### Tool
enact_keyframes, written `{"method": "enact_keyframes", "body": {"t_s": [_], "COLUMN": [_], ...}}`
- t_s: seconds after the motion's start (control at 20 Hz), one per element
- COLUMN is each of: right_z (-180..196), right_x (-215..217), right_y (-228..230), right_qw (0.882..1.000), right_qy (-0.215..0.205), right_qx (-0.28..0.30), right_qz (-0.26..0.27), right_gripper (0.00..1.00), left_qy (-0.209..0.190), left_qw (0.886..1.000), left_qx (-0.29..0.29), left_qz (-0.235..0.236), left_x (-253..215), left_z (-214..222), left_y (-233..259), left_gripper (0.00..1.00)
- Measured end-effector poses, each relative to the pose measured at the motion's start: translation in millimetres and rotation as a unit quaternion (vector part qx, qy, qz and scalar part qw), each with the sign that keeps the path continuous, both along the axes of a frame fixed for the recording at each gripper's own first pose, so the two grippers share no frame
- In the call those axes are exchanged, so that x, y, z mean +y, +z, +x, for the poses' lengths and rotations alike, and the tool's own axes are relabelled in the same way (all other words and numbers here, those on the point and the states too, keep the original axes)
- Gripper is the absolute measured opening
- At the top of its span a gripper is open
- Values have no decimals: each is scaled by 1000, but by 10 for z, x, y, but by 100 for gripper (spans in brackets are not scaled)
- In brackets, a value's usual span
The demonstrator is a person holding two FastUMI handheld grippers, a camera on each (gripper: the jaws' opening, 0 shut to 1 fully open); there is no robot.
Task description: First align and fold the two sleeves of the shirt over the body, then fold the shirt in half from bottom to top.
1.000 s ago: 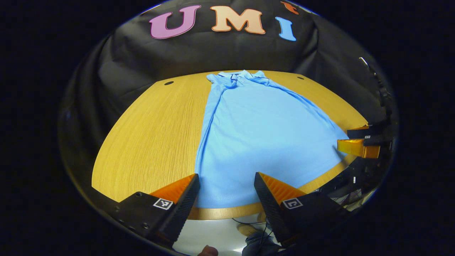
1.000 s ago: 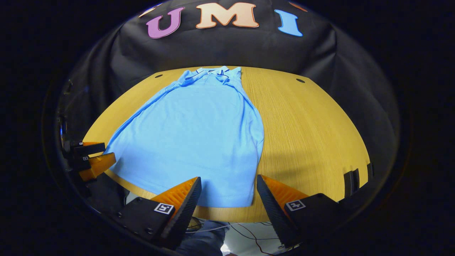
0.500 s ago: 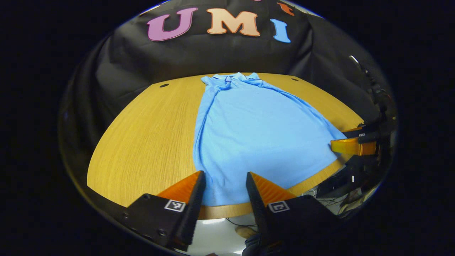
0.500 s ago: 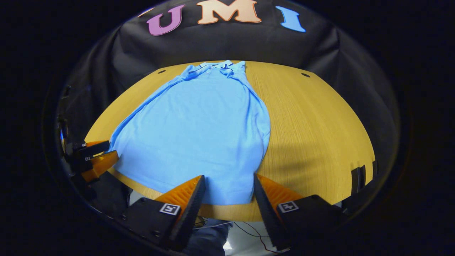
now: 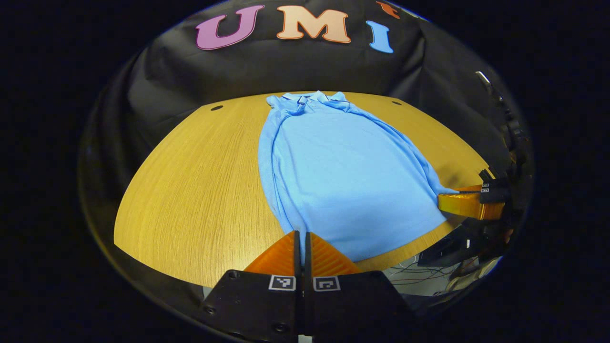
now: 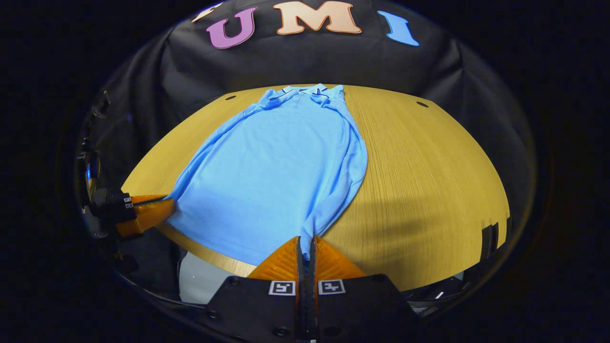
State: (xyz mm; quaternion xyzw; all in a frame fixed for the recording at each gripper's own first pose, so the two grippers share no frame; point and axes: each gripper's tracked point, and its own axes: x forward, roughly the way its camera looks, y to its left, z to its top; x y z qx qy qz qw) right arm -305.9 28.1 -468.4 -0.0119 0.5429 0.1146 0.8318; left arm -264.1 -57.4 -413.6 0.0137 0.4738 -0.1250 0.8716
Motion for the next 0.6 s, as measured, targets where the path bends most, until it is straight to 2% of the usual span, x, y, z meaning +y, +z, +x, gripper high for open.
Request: {"method": "enact_keyframes", "body": {"t_s": [0.2,0.3,0.6], "right_z": [199,365,1107], "right_x": [68,91,161], "right_y": [180,320,748], "right_qw": [1000,999,996], "right_qy": [0,0,-1], "right_qx": [-20,-36,-85], "right_qz": [15,20,35], "right_gripper": [3,3,3], "left_qy": [23,22,23], "left_qw": [1000,999,998], "left_qx": [2,-16,-45], "left_qz": [-18,-33,-43], "left_x": [3,-25,0], "left_z": [101,279,886], "left_y": [149,316,722], "left_gripper": [0,0,0]}}
